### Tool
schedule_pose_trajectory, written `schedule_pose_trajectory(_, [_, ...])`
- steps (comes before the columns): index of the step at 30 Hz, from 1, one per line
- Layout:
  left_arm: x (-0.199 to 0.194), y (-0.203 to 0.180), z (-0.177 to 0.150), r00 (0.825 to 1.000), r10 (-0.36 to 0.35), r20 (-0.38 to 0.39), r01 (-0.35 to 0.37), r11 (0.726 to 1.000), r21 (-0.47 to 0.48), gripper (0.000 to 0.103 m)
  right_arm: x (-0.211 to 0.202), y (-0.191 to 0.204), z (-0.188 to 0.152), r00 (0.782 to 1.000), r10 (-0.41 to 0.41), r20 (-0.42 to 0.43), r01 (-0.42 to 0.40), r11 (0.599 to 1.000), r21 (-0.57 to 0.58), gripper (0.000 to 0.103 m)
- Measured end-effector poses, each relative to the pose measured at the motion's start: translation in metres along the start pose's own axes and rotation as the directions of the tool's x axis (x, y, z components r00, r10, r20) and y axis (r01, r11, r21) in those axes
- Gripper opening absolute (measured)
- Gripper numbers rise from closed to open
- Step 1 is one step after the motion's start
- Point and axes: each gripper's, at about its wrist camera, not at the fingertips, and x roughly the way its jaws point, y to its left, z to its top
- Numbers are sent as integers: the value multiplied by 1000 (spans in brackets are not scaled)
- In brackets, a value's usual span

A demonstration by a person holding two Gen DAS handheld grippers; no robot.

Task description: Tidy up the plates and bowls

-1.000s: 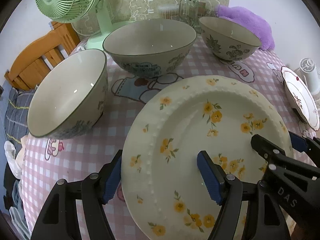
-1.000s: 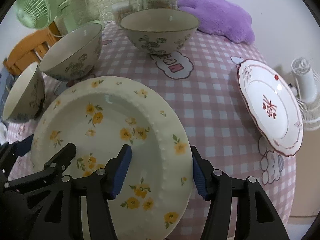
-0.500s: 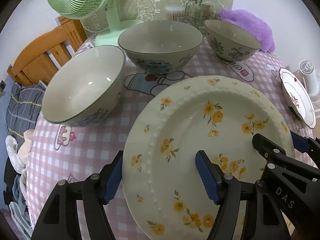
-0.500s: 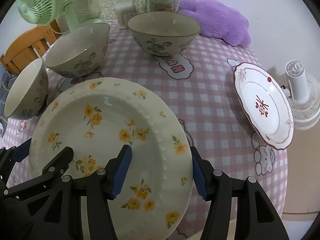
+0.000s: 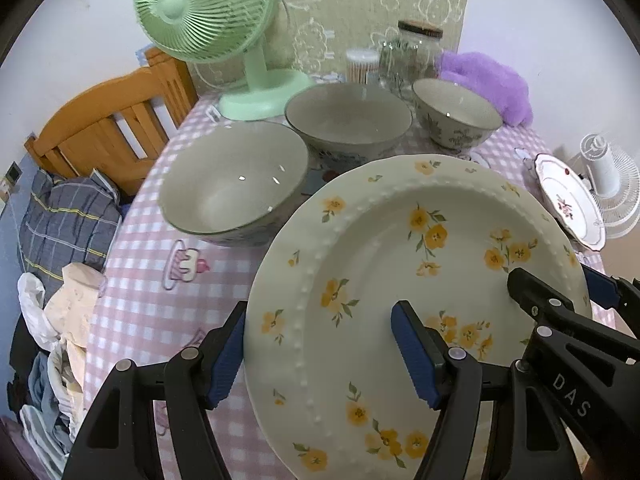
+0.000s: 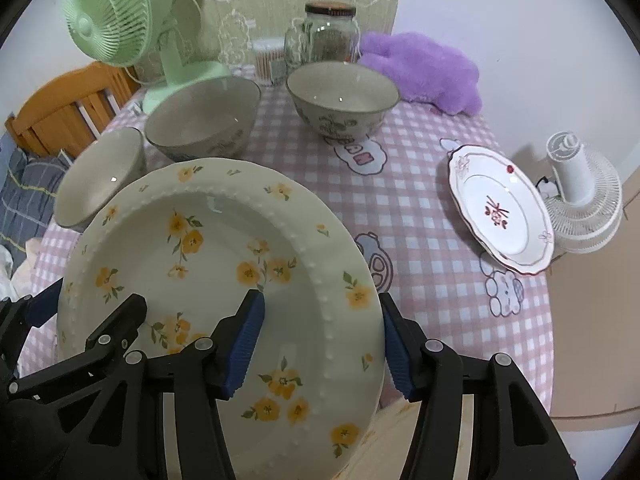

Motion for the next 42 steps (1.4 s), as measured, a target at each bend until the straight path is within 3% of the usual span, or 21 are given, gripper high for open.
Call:
schedule_pose_trajectory(10, [-35,21,-12,998,-32,55,29,998,50,71,-47,23,-22,998,-36,50,32,998,62,59])
schedule_pose_trajectory(20, [-61,15,-28,995,-59,83,52,995,90,71,-76,19,-47,995,-63,74,54,992,115,59])
schedule_pose_trajectory(29, [-71,-11,-40,995,-44,88,37,996,79,71,-85,-9,-65,995,-42,93,32,995,99,59])
schedule_pose_trajectory(42, [-77,-82,-62,997,-56,47,53,996,69,71,-86,-85,-89,997,-40,58,35,996,80,58])
